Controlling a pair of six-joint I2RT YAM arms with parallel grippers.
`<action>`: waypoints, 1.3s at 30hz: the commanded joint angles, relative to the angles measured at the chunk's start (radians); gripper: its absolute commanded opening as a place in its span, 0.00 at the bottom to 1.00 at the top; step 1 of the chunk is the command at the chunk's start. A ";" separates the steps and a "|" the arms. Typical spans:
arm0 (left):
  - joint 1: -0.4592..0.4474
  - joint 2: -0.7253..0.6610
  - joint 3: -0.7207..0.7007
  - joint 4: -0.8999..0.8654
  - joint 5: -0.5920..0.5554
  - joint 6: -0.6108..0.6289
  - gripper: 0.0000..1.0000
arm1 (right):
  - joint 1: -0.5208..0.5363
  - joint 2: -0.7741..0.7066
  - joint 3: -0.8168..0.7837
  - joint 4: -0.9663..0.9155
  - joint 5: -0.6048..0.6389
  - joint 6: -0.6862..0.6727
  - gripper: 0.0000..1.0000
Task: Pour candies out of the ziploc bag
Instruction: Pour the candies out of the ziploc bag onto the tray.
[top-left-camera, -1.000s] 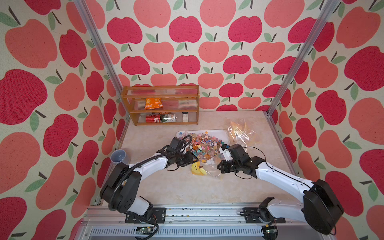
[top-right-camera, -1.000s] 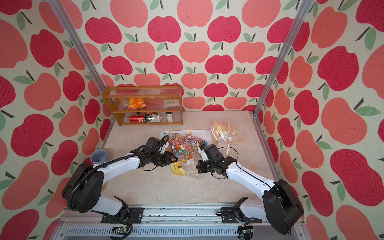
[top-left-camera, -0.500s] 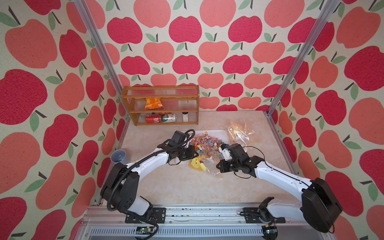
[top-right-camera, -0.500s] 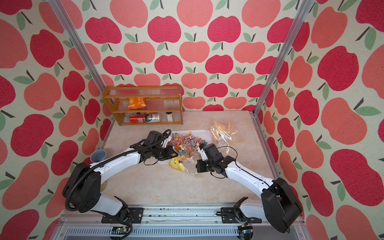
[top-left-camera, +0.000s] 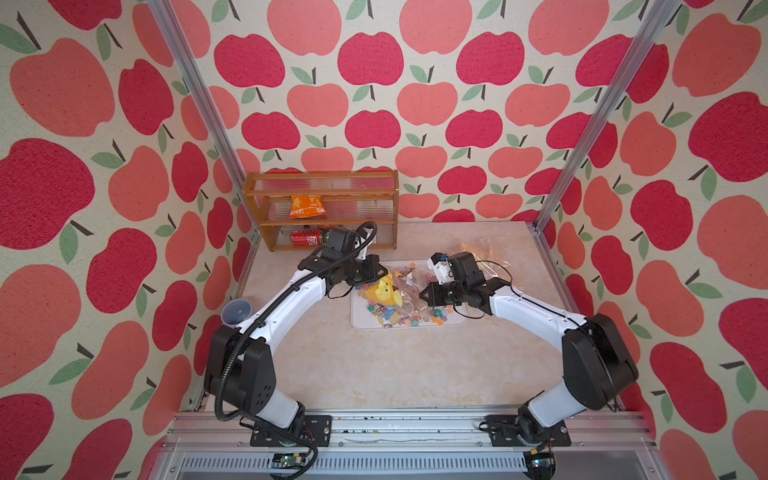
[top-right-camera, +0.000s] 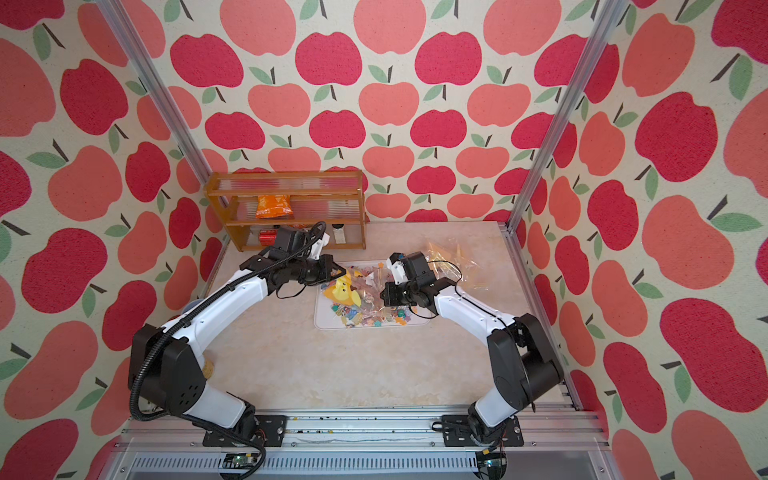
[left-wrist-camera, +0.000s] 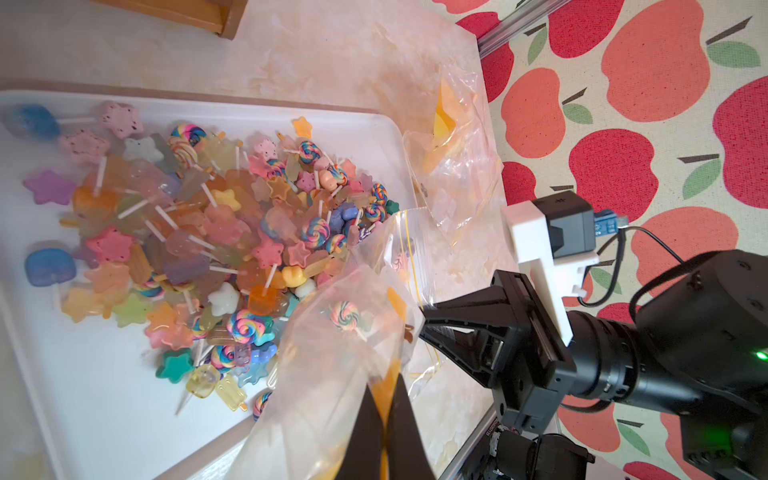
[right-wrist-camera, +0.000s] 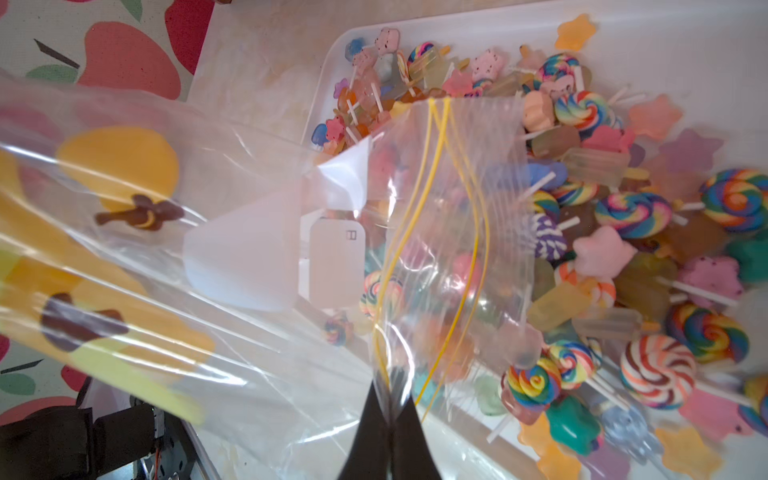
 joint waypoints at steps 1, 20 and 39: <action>0.029 0.050 0.107 -0.077 0.014 0.066 0.00 | -0.015 0.081 0.061 -0.027 -0.036 -0.032 0.00; 0.074 0.185 0.337 -0.179 0.034 0.115 0.00 | -0.038 0.257 0.170 0.073 -0.117 0.024 0.00; 0.091 0.062 0.183 -0.235 -0.009 0.101 0.84 | -0.032 0.289 0.174 0.145 -0.160 0.080 0.00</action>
